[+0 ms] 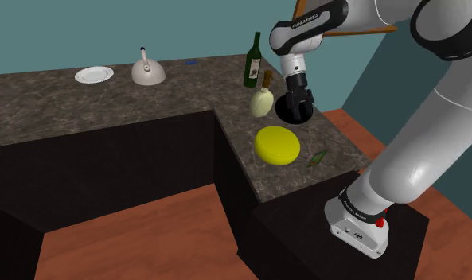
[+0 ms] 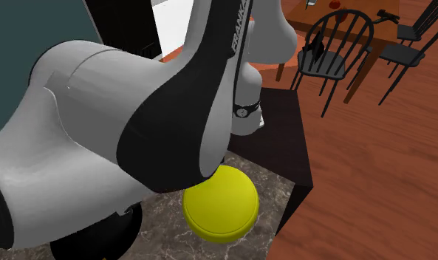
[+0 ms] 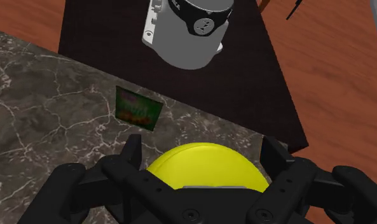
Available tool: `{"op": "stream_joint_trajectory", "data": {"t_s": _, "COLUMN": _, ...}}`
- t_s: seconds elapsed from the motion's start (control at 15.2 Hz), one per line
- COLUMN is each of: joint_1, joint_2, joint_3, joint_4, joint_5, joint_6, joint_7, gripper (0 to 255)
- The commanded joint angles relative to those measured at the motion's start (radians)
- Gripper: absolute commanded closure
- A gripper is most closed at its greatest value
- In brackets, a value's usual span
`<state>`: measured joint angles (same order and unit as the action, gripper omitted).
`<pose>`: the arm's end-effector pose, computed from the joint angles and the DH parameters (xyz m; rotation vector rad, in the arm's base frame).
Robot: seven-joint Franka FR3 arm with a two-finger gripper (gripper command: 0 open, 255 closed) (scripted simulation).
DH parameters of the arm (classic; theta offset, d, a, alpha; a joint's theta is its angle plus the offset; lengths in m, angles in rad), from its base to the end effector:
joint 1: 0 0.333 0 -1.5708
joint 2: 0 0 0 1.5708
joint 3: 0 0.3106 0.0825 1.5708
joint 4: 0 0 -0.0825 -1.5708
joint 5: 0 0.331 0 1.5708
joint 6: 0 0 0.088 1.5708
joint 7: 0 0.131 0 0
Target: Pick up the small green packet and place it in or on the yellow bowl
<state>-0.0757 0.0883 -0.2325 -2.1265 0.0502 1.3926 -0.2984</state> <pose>0.3719 -0.1101 0.3496 -2.6595 0.0403 1.0896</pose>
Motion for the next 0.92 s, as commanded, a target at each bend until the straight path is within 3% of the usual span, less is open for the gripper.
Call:
{"op": "stream_joint_trajectory", "data": {"t_s": 0.0, "joint_1": -0.014, "joint_2": 0.094, "joint_3": -0.010, "joint_4": 0.015, "joint_5": 0.001, "joint_6": -0.018, "joint_7": -0.012, "gripper": 0}}
{"op": "stream_joint_trajectory", "data": {"t_s": 0.66, "joint_1": -0.097, "joint_2": 0.518, "joint_3": -0.044, "joint_4": 0.068, "joint_5": -0.025, "joint_6": -0.107, "joint_7": -0.055, "gripper": 0}}
{"op": "stream_joint_trajectory", "data": {"t_s": 0.86, "joint_1": -0.097, "joint_2": 0.514, "joint_3": -0.046, "joint_4": 0.031, "joint_5": -0.027, "joint_6": -0.086, "joint_7": -0.054, "gripper": 0}}
